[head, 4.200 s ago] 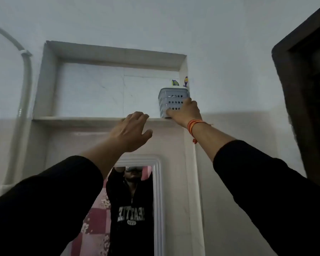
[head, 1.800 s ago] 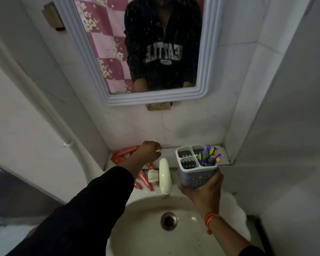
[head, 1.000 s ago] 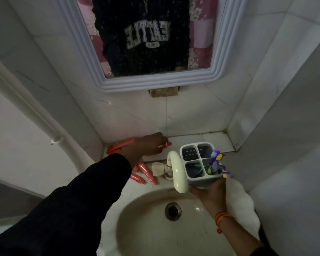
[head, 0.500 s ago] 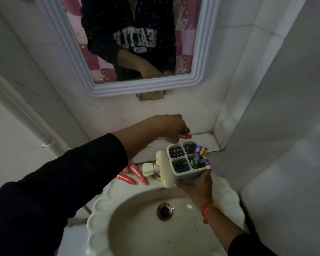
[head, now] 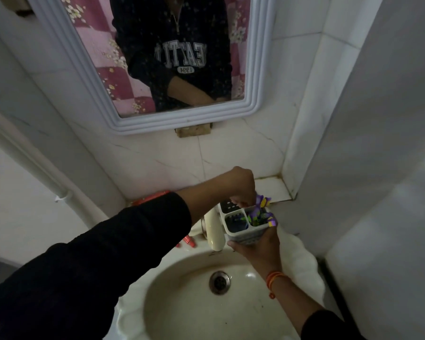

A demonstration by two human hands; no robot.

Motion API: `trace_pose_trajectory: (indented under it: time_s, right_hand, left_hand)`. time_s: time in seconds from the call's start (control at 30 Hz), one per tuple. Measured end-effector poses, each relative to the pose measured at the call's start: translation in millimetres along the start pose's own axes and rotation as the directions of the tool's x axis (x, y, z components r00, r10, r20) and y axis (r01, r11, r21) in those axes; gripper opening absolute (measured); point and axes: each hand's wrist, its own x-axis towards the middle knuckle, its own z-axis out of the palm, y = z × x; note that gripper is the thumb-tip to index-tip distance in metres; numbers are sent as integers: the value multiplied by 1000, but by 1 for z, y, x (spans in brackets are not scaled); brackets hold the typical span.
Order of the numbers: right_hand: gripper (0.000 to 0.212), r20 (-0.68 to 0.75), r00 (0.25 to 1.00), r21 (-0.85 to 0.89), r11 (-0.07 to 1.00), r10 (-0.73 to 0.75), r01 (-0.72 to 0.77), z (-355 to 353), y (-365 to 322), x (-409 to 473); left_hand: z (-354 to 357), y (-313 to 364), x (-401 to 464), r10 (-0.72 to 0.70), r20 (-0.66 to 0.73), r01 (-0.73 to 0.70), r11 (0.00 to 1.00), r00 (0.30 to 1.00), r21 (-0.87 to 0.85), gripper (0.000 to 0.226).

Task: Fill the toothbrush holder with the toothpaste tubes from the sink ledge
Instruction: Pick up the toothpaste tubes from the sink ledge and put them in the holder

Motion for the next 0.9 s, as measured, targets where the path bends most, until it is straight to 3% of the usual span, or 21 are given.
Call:
trace_pose_trajectory:
  time_s: [0.1, 0.23, 0.37, 0.5, 0.9]
  right_hand:
    - [123, 11, 1000, 0, 1000, 5, -5, -1, -1, 0]
    - [124, 37, 999, 15, 1000, 15, -16, -4, 1, 0]
    - [124, 32, 999, 18, 1000, 12, -12, -5, 4, 0]
    - [122, 28, 1000, -2, 1000, 11, -11, -5, 7, 1]
    - [124, 3, 1000, -54, 999, 1, -1, -3, 8, 2]
  left_hand:
    - [-7, -10, 1, -57, 87, 83, 939, 995, -334, 29]
    - [-16, -40, 3, -103, -6, 91, 906, 995, -414, 25]
    - [-11, -92, 10, -207, -121, 178, 961, 971, -213, 23]
    - [13, -148, 17, -203, -201, 223, 971, 958, 82, 38]
    - [64, -184, 37, -173, -321, 248, 945, 931, 212, 26]
